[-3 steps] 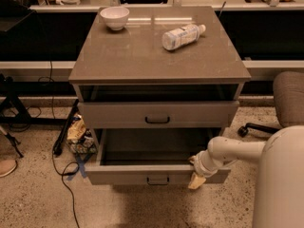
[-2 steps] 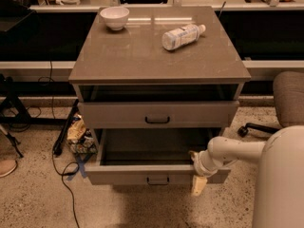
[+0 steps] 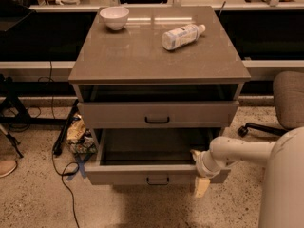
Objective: Open middle drawer
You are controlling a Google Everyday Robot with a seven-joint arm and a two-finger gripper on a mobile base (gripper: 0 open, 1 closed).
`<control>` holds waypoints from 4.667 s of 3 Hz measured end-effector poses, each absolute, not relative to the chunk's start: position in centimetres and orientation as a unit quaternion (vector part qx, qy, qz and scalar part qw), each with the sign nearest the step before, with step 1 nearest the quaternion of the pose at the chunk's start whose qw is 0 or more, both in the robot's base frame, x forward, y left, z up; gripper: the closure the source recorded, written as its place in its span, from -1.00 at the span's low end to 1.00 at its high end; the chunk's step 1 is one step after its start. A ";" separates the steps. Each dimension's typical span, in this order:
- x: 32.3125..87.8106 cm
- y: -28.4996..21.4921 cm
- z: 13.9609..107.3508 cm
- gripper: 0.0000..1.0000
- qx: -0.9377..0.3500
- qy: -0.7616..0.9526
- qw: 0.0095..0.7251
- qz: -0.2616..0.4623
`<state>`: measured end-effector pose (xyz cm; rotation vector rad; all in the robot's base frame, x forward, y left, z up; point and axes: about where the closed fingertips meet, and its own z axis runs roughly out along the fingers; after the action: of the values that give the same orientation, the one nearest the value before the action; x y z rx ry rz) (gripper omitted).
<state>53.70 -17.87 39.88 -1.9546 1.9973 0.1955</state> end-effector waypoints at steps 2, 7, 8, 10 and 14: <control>53.2 -17.9 41.3 -1.00 -0.699 0.695 0.155 0.060; 51.0 -20.4 39.8 1.00 -0.677 0.720 0.133 0.073; 51.0 -20.4 39.8 1.00 -0.677 0.720 0.133 0.073; 48.4 -21.0 39.4 1.00 -0.658 0.736 0.139 0.080; 46.4 -21.2 39.3 1.00 -0.641 0.749 0.145 0.086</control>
Offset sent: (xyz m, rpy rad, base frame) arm -0.0019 -0.0017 0.0178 -0.0559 0.0192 0.0389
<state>46.45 -21.22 39.25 -1.8466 2.1568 0.2479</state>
